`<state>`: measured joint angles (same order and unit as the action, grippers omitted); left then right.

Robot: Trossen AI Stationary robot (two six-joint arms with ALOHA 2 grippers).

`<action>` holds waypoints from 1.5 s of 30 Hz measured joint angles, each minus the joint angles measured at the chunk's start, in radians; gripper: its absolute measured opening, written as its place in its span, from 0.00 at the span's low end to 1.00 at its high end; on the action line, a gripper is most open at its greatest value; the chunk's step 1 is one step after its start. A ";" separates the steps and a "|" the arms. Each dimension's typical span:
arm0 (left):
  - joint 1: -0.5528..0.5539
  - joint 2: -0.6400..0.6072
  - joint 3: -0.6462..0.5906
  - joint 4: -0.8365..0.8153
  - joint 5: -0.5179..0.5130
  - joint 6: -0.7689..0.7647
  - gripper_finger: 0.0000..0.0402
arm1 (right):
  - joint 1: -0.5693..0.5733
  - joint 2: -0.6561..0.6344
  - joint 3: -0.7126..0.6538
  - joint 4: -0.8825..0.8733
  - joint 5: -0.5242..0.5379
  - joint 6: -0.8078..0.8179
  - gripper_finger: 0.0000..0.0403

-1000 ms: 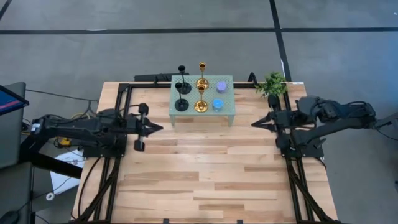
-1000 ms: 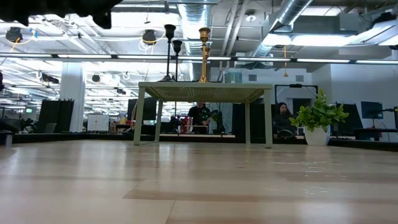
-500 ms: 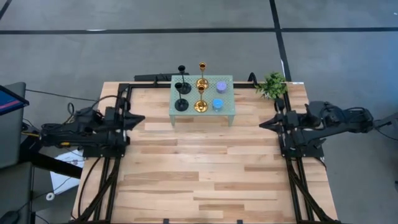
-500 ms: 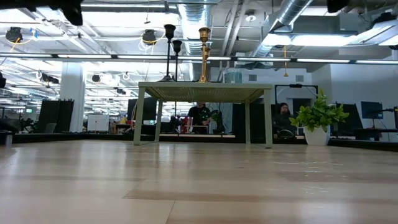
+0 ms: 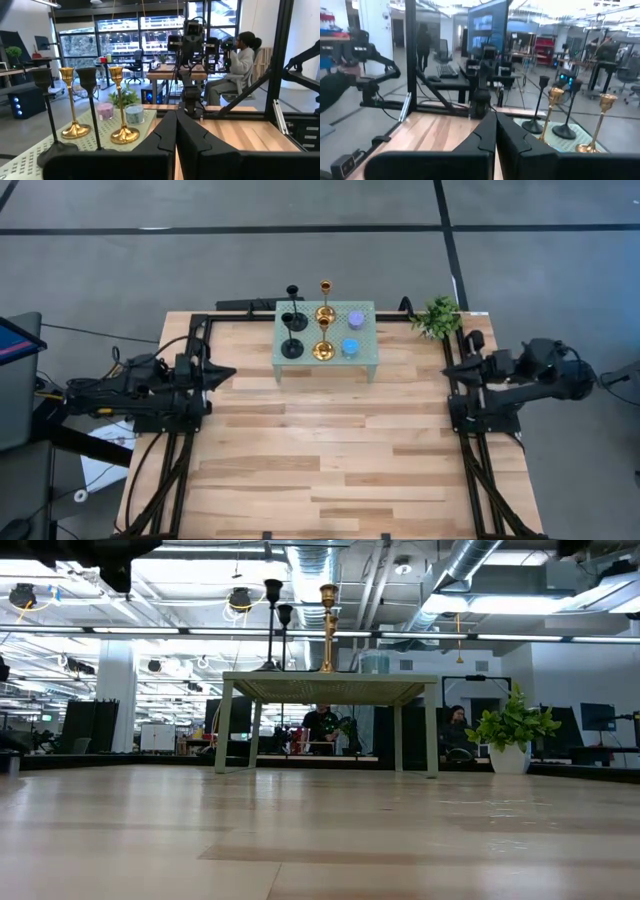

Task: Pick & Place candle stick holders
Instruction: Return to Home Position

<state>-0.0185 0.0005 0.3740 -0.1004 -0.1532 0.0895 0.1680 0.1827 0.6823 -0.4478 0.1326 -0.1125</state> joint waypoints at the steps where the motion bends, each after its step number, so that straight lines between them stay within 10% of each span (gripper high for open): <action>1: 0.000 0.000 0.000 -0.001 0.000 0.001 0.01 | 0.000 -0.018 0.000 -0.010 0.001 0.001 0.00; 18: 0.000 0.000 0.000 -0.006 0.002 0.002 0.01 | -0.001 -0.178 -0.032 -0.142 0.109 0.041 0.00; 45: 0.000 0.000 0.000 -0.034 0.002 0.002 0.02 | 0.002 -0.179 -0.639 0.399 -0.012 0.061 0.00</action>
<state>-0.0189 0.0010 0.3740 -0.1347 -0.1513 0.0914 0.1699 0.0040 0.0429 -0.0483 0.1209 -0.0513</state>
